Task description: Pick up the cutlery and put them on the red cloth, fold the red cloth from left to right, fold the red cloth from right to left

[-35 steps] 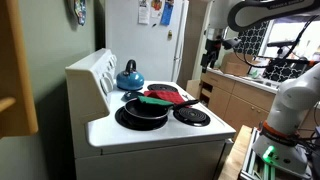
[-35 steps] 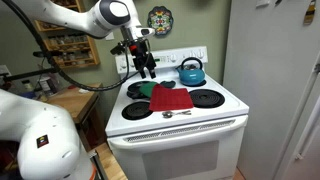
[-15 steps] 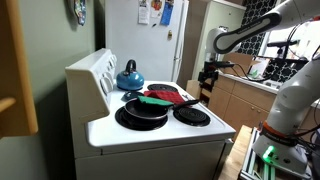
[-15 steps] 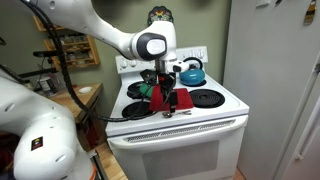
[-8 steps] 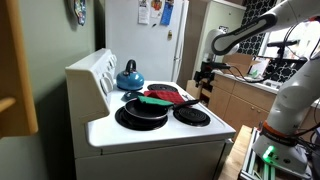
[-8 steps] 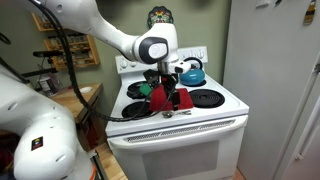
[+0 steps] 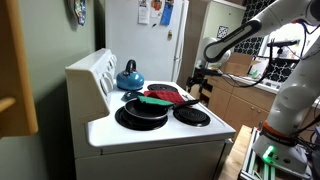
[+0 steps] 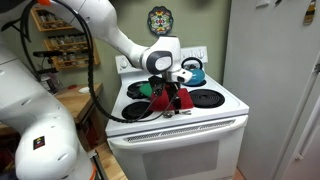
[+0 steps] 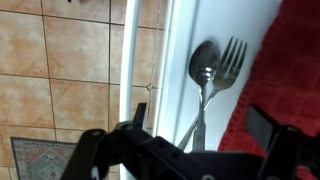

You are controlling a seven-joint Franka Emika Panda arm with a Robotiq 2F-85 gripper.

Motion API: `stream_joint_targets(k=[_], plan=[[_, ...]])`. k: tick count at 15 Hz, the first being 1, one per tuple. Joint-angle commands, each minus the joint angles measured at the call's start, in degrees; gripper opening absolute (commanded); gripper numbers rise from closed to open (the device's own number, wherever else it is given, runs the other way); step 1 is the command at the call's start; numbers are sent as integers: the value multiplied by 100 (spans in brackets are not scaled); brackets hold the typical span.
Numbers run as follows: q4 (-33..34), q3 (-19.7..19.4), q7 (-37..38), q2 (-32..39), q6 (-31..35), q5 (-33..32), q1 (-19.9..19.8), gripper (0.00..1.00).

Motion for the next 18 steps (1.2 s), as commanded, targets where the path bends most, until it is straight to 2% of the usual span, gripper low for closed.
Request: stream_joint_targets(k=[1,3,8,9,11,13,14,15,16,18], plan=[[186,-8,124,466,251,147,94,93],[241,-20,125,616,322,176,140,67],[349,-37,187,832,320,205,205,40],[357,-38,222,858,326,184,208,42],[381,-28,390,897,304,103,216,63],[398,-24,508,933,307,59,231,76],[407,-24,558,948,307,51,240,79],[417,-24,597,962,299,45,249,77],[425,-24,637,974,301,42,258,65],[446,-30,687,998,293,57,274,52]])
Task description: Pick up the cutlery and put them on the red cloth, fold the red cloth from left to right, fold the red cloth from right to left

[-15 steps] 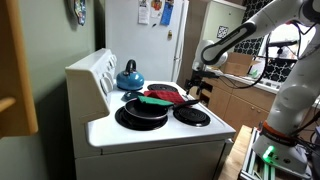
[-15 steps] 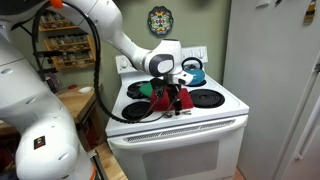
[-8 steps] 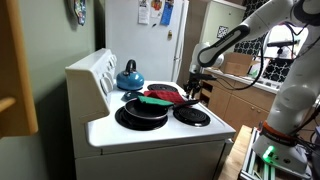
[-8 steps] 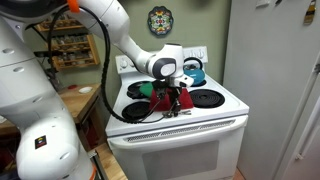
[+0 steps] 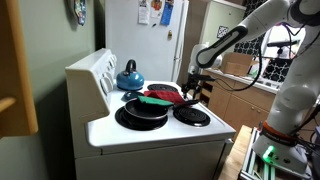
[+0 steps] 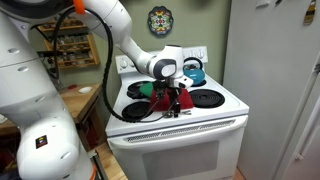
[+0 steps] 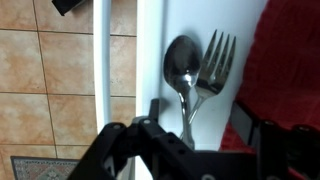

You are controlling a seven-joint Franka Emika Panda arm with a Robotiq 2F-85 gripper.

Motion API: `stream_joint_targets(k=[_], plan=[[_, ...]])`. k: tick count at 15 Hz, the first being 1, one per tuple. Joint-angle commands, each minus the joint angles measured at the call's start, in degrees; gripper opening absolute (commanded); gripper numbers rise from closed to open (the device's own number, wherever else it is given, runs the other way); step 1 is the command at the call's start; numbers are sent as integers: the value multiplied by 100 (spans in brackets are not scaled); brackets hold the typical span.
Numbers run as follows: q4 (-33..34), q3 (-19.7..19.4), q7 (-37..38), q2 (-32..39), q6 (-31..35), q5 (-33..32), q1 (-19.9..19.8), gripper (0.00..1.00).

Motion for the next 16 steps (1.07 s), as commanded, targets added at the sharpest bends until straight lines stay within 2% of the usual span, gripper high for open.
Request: stream_joint_targets(k=[1,6,8,10,12,16], plan=[[34,-33,216,89,63,-23,67,44],[40,-40,309,103,32,-36,71,4],[44,-41,331,108,26,-44,71,0],[72,-43,355,105,11,-43,70,3],[134,-44,393,69,-14,-46,64,0],[189,-69,264,-123,-298,54,62,1]])
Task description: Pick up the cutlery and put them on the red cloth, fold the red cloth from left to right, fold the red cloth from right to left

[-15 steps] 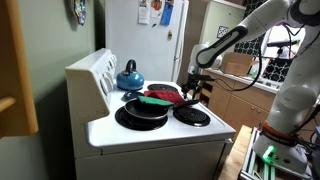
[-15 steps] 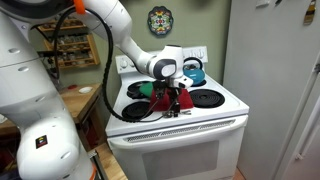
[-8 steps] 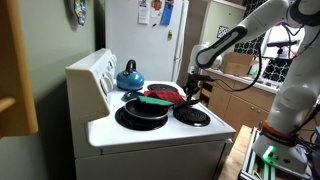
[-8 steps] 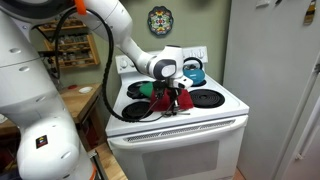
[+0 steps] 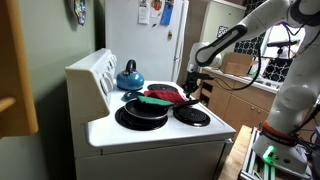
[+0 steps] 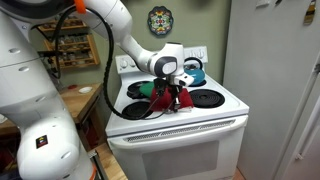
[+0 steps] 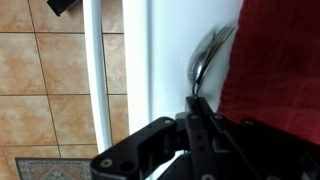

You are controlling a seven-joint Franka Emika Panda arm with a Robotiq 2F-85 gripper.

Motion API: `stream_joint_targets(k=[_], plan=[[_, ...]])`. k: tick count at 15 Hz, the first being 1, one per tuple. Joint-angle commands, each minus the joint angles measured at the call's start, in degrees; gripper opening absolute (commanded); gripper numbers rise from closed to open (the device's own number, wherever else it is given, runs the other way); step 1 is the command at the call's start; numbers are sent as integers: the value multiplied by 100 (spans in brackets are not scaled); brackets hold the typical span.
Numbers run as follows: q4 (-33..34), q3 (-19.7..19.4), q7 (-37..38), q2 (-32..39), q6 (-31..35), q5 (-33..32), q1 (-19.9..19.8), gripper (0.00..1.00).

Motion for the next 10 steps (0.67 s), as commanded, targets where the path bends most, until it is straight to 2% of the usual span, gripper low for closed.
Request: stream_joint_targets(k=[1,6,10], plan=[[46,-72,-54,-159,-305,107,40,1],[295,-80,-556,-292,-867,178,67,1],[602,30,-1586,-292,-1259,-40,237,1]])
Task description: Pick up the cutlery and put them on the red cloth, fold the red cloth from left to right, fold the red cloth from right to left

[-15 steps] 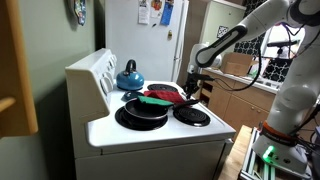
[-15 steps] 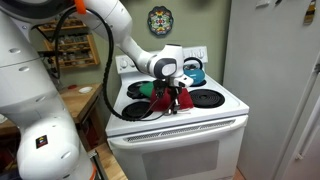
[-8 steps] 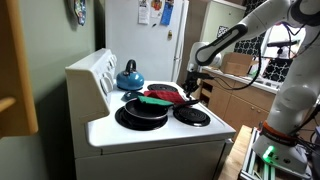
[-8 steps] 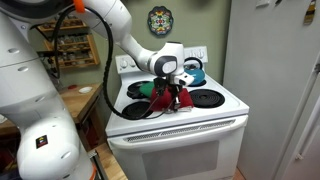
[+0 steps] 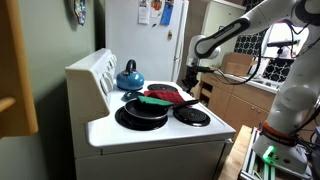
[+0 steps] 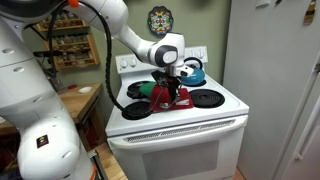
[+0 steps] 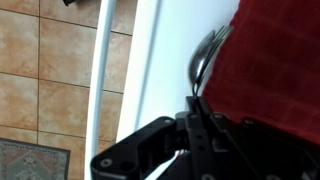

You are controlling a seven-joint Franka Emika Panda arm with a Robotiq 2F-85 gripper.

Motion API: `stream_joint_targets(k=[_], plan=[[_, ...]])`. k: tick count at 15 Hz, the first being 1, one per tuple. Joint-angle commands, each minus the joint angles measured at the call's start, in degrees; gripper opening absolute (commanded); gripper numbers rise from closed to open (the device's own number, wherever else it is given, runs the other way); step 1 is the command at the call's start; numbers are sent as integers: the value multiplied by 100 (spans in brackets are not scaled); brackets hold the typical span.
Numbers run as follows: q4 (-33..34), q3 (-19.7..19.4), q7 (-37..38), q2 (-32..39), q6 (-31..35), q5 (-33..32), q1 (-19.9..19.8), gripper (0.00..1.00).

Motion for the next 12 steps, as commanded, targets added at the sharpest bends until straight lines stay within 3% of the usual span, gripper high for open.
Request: stream_joint_targets(k=[1,5,6,12], plan=[[190,70,-765,-69,-293,-191,188,1],[375,153,-1316,-72,-272,-721,288,1],[314,136,-1086,-11,-148,-451,299,4],[363,118,-1389,-7,-115,-608,307,1]])
